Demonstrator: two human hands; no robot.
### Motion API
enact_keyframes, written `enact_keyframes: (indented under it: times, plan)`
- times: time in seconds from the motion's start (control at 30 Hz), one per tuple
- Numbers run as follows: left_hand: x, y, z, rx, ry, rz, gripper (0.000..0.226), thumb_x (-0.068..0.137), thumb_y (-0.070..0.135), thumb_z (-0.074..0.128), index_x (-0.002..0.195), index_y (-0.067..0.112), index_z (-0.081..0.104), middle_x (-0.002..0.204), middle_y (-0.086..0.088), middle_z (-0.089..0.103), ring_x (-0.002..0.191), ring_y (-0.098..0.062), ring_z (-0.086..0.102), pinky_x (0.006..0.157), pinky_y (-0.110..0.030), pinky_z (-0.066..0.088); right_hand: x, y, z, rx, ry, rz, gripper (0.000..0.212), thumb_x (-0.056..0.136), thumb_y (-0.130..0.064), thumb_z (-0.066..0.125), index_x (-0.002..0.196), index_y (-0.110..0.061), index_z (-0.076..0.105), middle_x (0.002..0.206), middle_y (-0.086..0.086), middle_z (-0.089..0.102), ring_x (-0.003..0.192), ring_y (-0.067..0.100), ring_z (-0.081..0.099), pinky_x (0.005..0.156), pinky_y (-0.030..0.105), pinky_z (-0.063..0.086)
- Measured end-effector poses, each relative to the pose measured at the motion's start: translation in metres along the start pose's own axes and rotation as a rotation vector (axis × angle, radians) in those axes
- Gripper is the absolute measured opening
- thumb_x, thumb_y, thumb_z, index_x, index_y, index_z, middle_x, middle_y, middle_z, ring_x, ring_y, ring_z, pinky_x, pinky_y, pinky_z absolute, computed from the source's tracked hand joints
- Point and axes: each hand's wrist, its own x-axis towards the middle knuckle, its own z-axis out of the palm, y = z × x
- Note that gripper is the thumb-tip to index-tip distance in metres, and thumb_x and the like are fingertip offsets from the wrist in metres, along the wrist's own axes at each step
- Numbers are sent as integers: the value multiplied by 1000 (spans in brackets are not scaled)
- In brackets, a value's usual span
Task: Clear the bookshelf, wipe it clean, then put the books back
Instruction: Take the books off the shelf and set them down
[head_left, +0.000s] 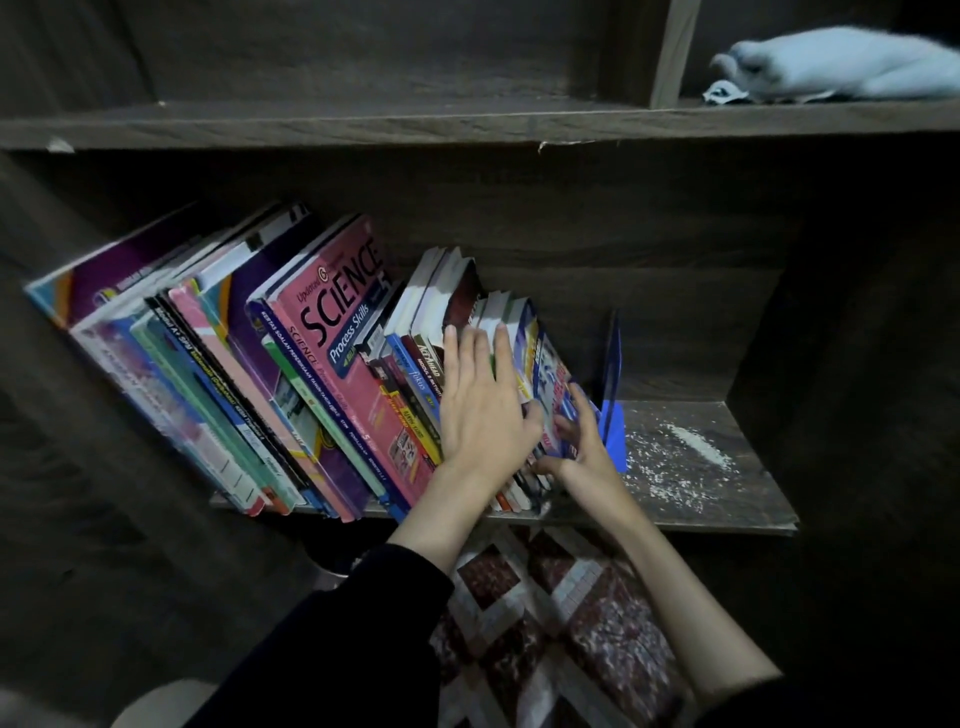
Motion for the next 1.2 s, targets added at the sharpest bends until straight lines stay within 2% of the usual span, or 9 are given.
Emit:
enact_keyframes:
  times: [0.2,0.3,0.43,0.53,0.73,0.9,1.0,1.13,1.2]
  plan:
    - [-2,-1,-2,-182,58,35,88,88,54,48,151,4,12,155,-16,27,147,-22,11,114,-37,-23,-3,3,-3,-15,-24,-6,107,76,6,67,149,-43,5,148,3,37,133,14,40,106,33,39]
    - [-6,-2,-3,-252,54,50,89,85,51,55,152,9,14,156,-10,27,148,-19,6,113,-35,-24,-8,5,-1,-37,-40,-39,110,71,-6,70,145,-52,4,151,-6,31,137,13,35,114,42,32]
    - [-17,1,-3,-370,23,59,86,88,44,56,153,16,9,159,-6,17,147,-15,1,114,-35,-23,-13,6,1,-43,-48,-71,113,68,-17,77,145,-53,2,150,-14,30,138,11,35,114,41,31]
    - [-23,4,-3,-555,-30,12,83,91,36,58,153,20,5,160,-2,11,137,-2,-9,116,-32,-16,-13,9,0,-17,-49,-85,114,76,-5,76,150,-41,-2,146,-16,31,136,10,37,112,34,34]
    - [1,14,2,-469,20,-80,94,89,42,60,152,9,-1,150,-14,22,143,-25,14,116,-33,-9,-9,12,-6,62,-40,-88,113,77,3,74,152,-34,-3,129,-18,39,103,-26,44,85,0,40]
    - [20,21,5,-244,23,-62,76,88,46,60,147,8,29,139,-16,27,137,-31,21,117,-42,-4,-7,16,-11,30,-31,-111,115,75,-2,78,151,-37,0,132,-17,35,108,-27,39,89,0,36]
    - [17,20,9,-282,71,-16,66,89,39,61,143,8,37,136,-17,30,136,-32,23,117,-41,-2,-6,17,-13,12,-38,-116,115,75,-7,79,151,-39,-1,128,-22,37,103,-30,40,88,1,37]
    - [5,20,14,-366,148,-48,59,90,38,61,137,6,46,137,-19,34,136,-35,23,115,-42,14,-13,18,-12,-13,-35,-128,114,75,-13,80,150,-41,-1,138,-18,34,117,-19,40,103,19,35]
    - [-2,23,16,-390,188,-75,59,89,41,62,135,6,50,136,-18,37,135,-35,25,114,-45,20,-18,18,-9,-6,-30,-145,114,75,-13,80,150,-39,-1,138,-18,34,119,-19,40,100,13,36]
